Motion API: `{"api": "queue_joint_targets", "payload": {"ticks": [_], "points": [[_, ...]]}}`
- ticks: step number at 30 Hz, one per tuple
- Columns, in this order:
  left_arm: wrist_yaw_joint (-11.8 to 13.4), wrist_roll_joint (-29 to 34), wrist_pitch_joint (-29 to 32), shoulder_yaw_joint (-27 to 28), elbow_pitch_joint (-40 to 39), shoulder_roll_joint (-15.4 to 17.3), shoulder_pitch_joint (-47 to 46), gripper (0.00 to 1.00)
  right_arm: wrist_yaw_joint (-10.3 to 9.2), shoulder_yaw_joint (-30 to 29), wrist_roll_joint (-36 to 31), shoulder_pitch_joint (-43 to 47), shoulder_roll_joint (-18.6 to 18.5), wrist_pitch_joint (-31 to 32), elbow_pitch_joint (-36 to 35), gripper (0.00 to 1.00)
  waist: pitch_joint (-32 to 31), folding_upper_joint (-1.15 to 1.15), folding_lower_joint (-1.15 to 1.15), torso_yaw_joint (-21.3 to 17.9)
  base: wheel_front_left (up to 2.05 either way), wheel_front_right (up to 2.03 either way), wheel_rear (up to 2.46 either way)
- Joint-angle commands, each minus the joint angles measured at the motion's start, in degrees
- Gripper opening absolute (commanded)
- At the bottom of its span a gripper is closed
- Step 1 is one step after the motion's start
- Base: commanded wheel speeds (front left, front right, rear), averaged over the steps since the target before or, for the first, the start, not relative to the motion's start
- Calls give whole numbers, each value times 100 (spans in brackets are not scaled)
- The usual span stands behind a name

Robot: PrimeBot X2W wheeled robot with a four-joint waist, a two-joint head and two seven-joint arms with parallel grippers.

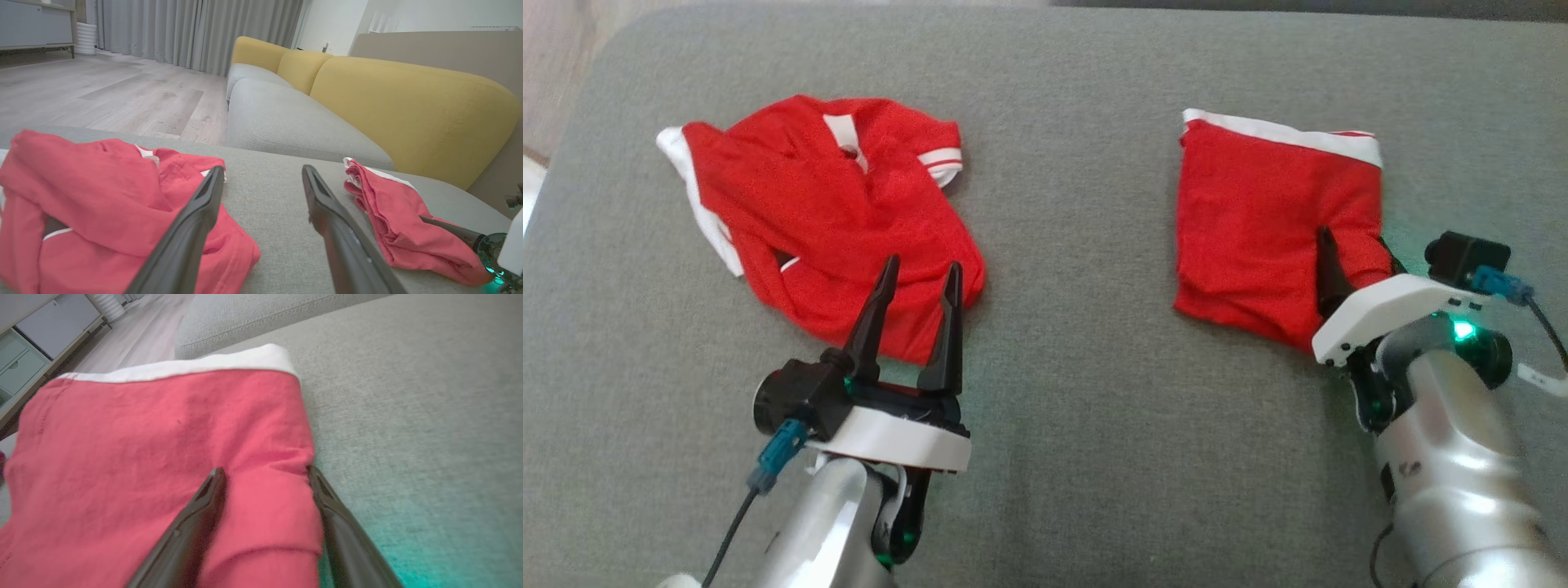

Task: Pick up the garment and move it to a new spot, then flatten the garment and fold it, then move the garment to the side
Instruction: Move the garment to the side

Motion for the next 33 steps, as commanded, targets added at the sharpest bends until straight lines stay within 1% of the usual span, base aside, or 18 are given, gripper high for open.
{"api": "queue_joint_targets", "payload": {"ticks": [1,6,7,8,11,15,18,22,27,33], "points": [[39,-52,-47,144,-154,35,-228,100,-4,158,15,-146,31,8,-43,100,77,0,-1,78,0,0,0],[65,-82,-47,104,-168,35,-282,100,-4,368,-33,-406,31,-107,607,100,158,0,-1,136,0,0,0],[74,-84,-47,102,-164,35,-292,100,-4,397,-96,-451,31,-175,697,44,163,0,-1,133,0,0,0],[82,-85,-47,103,-159,35,-302,100,-4,409,-176,-502,31,-256,772,0,165,0,-1,125,0,0,0],[100,-84,-47,118,-153,35,-321,100,-4,360,-593,-648,30,-534,934,0,142,0,-1,55,0,0,0],[104,-99,-47,92,-157,35,-324,100,-4,251,-1272,-782,-72,-781,970,0,71,0,-1,-85,0,0,0],[106,-114,-47,62,-173,35,-336,100,-4,201,-1673,-820,-201,-860,893,0,3,0,-1,-209,0,0,0],[134,-144,-47,15,-215,35,-368,100,-4,259,-2005,-828,-406,-860,777,0,-80,0,-1,-382,0,0,0],[173,-186,-47,-88,-289,35,-419,100,-4,639,-2071,-839,-810,-680,736,0,-102,0,-1,-587,0,0,0],[217,-197,-47,-192,-369,35,-508,100,-4,1161,-1786,-955,-1535,-423,714,0,59,0,-1,-749,0,0,0]]}}
